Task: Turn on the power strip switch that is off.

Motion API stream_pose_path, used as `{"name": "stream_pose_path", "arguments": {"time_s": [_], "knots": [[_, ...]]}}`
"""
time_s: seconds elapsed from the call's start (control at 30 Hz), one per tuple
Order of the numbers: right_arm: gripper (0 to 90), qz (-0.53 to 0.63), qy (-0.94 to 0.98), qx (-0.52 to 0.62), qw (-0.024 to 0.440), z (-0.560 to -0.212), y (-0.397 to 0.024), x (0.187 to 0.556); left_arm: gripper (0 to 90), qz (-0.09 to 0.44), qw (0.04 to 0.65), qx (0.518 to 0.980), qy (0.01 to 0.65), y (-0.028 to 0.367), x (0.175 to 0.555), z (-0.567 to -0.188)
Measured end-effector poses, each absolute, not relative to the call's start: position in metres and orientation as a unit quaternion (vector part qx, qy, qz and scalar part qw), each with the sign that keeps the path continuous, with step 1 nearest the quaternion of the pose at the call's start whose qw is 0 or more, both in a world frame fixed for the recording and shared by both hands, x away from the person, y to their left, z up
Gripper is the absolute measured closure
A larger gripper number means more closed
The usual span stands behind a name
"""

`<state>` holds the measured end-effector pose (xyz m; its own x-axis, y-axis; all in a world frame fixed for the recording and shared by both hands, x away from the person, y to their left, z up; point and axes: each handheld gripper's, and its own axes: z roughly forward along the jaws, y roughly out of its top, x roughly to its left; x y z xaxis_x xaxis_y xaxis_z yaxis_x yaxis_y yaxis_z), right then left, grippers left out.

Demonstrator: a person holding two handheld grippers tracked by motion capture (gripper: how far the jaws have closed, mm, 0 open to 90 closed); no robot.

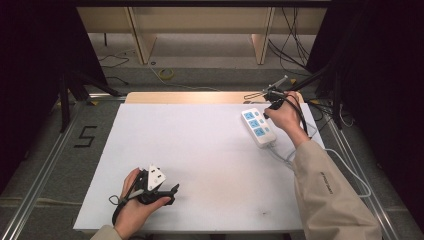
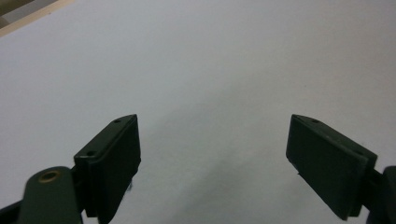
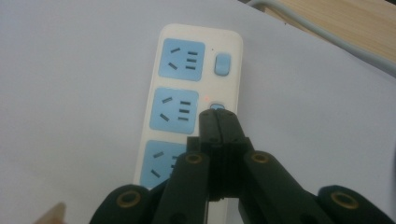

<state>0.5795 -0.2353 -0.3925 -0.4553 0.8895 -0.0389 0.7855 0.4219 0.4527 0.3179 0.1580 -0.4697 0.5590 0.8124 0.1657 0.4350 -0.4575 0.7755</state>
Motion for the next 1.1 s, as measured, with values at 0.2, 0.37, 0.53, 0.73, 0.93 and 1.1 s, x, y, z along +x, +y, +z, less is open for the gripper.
{"name": "stream_pose_path", "arguments": {"time_s": [0.2, 0.37, 0.53, 0.73, 0.93, 1.1], "knots": [[90.0, 0.182, 0.83, 0.509, 0.138, -0.396, -0.235, 0.584, 17.7, 0.268, 0.351, 0.81, 0.385, 0.158, 0.318, -0.47], [90.0, 0.183, 0.829, 0.511, 0.137, -0.396, -0.234, 0.588, 17.7, 0.267, 0.351, 0.81, 0.386, 0.158, 0.318, -0.47], [90.0, 0.185, 0.827, 0.513, 0.138, -0.396, -0.234, 0.591, 17.7, 0.267, 0.352, 0.81, 0.386, 0.159, 0.318, -0.469], [90.0, 0.192, 0.822, 0.518, 0.135, -0.395, -0.235, 0.594, 17.7, 0.267, 0.351, 0.81, 0.386, 0.159, 0.318, -0.469], [90.0, 0.186, 0.823, 0.519, 0.135, -0.399, -0.234, 0.596, 17.7, 0.267, 0.352, 0.81, 0.385, 0.158, 0.318, -0.47], [90.0, 0.188, 0.822, 0.52, 0.134, -0.402, -0.233, 0.599, 17.7, 0.267, 0.352, 0.81, 0.385, 0.159, 0.318, -0.47]]}}
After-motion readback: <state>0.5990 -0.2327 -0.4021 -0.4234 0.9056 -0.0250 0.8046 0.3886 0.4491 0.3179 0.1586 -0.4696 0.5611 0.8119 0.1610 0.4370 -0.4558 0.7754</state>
